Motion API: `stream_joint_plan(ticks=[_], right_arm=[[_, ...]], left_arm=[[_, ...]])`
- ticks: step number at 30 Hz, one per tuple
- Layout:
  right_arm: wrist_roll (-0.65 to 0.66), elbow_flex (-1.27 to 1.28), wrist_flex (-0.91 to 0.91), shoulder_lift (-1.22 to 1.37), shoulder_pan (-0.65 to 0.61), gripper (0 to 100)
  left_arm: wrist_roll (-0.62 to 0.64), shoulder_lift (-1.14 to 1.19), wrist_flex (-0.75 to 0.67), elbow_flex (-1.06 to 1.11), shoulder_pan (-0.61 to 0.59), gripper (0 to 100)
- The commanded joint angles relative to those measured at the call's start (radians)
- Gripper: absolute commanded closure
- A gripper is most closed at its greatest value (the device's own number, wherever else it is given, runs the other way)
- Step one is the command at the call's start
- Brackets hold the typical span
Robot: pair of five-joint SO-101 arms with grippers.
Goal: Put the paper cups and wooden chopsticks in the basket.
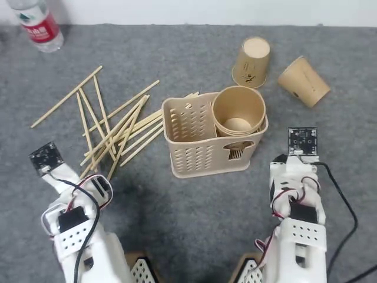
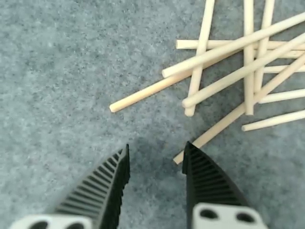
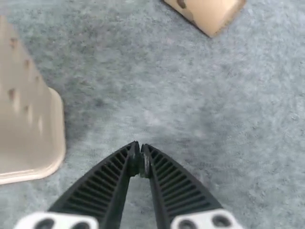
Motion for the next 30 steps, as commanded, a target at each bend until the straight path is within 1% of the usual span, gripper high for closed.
stream_joint_plan(ticks=[1,3,5,8,9,11,13,15,18,19,20,21,23,24,27,30], right_arm=[[0.012,-0.008,-0.018,-0.016,-0.005,98.3],[0.012,-0.008,-0.018,-0.016,-0.005,98.3],[0.012,-0.006,-0.018,-0.016,-0.004,98.3],[0.012,-0.006,-0.018,-0.016,-0.004,98.3],[0.012,-0.006,-0.018,-0.016,-0.004,98.3],[0.012,-0.006,-0.018,-0.016,-0.004,98.3],[0.012,-0.008,-0.018,-0.016,-0.004,98.3],[0.012,-0.008,-0.018,-0.016,-0.004,98.3],[0.012,-0.008,-0.018,-0.016,-0.004,98.3],[0.012,-0.008,-0.018,-0.016,-0.004,98.3],[0.012,-0.006,-0.018,-0.016,-0.004,98.3],[0.012,-0.006,-0.018,-0.016,-0.004,98.3],[0.012,-0.006,-0.018,-0.016,-0.004,98.3],[0.012,-0.006,-0.018,-0.016,-0.004,98.3],[0.012,-0.006,-0.018,-0.016,-0.004,98.3],[0.012,-0.006,-0.018,-0.016,-0.004,98.3]], left_arm=[[0.000,-0.011,-0.023,-0.012,-0.003,83],[-0.002,-0.012,-0.052,-0.042,-0.014,83],[0.000,-0.012,-0.063,-0.104,-0.055,83],[0.000,-0.009,0.000,-0.228,-0.078,83],[0.000,-0.005,0.046,-0.265,-0.068,83],[-0.008,-0.009,0.147,-0.337,-0.002,83],[-0.025,-0.011,0.218,-0.412,0.044,83],[-0.025,-0.011,0.259,-0.463,0.071,83],[-0.031,-0.011,0.255,-0.469,0.103,83],[-0.044,-0.009,0.233,-0.466,0.130,83],[-0.094,-0.006,0.216,-0.464,0.160,83],[-0.176,-0.002,0.212,-0.467,0.187,83],[-0.308,0.002,0.247,-0.472,0.242,83],[-0.345,0.012,0.281,-0.486,0.270,83],[-0.359,0.117,0.407,-0.598,0.304,83],[-0.384,0.333,0.531,-0.769,0.328,83]])
